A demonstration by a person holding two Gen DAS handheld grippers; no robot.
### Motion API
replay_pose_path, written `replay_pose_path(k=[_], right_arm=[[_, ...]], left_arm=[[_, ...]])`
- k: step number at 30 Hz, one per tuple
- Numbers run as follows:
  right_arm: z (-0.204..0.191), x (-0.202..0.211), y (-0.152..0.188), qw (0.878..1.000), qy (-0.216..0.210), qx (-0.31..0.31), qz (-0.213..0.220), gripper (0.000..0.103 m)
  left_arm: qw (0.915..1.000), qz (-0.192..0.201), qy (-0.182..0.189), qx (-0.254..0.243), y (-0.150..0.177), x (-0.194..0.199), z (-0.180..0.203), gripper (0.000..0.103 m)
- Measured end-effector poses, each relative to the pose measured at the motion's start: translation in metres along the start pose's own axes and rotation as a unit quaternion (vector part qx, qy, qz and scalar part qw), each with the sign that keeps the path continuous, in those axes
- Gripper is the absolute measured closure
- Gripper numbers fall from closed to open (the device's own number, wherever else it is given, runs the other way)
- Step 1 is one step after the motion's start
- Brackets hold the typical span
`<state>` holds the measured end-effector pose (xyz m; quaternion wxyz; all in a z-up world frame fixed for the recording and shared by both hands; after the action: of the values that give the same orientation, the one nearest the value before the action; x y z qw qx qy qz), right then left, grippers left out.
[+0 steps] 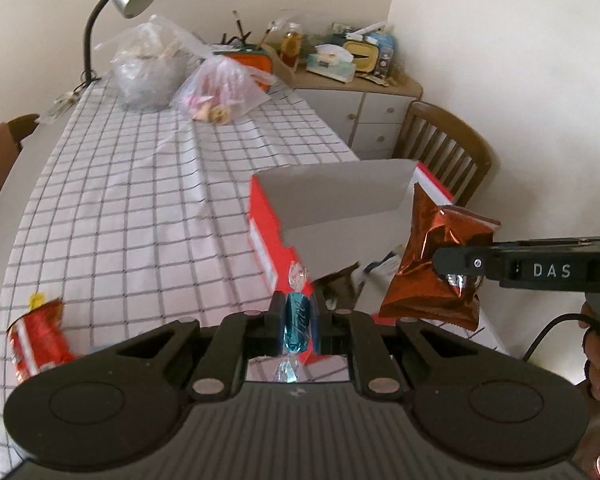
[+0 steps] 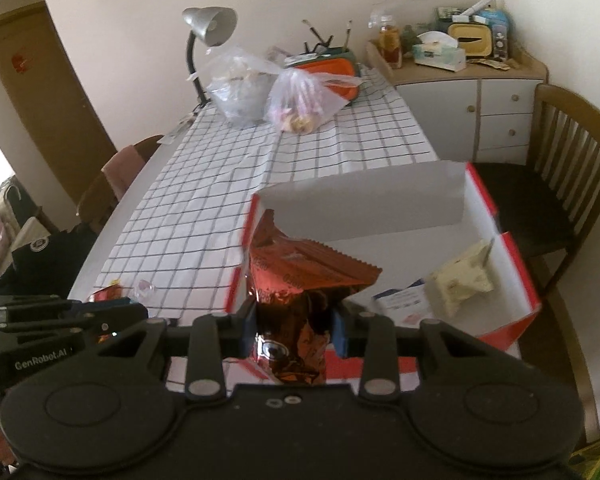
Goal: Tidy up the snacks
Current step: 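Lift both held snacks and carry them over the red box, then lower the snacks into the box and open both tools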
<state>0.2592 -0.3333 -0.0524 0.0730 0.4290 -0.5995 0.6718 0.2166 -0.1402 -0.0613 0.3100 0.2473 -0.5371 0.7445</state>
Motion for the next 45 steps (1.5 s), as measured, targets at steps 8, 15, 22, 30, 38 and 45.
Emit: replay_pose_path(k=[8,15,22,30,38,45], right_arm=[[0.057,-0.007,-0.004,1.000,0.023,-0.011,-0.005,0.068],[0.100,-0.023,-0.006,0.999,0.036,-0.019,-0.019,0.068],[0.119,-0.051,-0.010,0.999,0.028,-0.008,-0.046,0.069],[0.119,-0.086,-0.011,0.997,0.013,0.014,-0.074,0.071],[0.129,-0.099,0.001,0.996,0.005,-0.001,-0.094,0.070],[0.126,-0.098,0.001,0.996,0.001,0.005,-0.093,0.066]], left_arm=[[0.9999,-0.010,-0.009,-0.006,-0.022,-0.039,0.039,0.091],[0.9994,-0.023,-0.023,-0.013,-0.038,-0.076,0.066,0.091],[0.9971,-0.042,-0.061,-0.021,-0.049,-0.121,0.076,0.091],[0.9918,-0.083,-0.095,-0.019,-0.054,-0.165,0.072,0.091],[0.9852,-0.135,-0.104,-0.017,-0.043,-0.198,0.067,0.091],[0.9820,-0.158,-0.102,-0.013,-0.038,-0.207,0.065,0.091]])
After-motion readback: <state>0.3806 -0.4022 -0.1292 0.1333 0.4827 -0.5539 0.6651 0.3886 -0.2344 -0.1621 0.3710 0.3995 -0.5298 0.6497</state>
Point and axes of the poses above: each gripper's, at about its wrist camera, not at the fingertips, and x roughly against the way its jaws point, z to its right, y to its underside, the point moved 5 cm from there along -x, roughly the way its jaws point, and after that the axes turned 12 degrees about x, right-handed, at the moved point
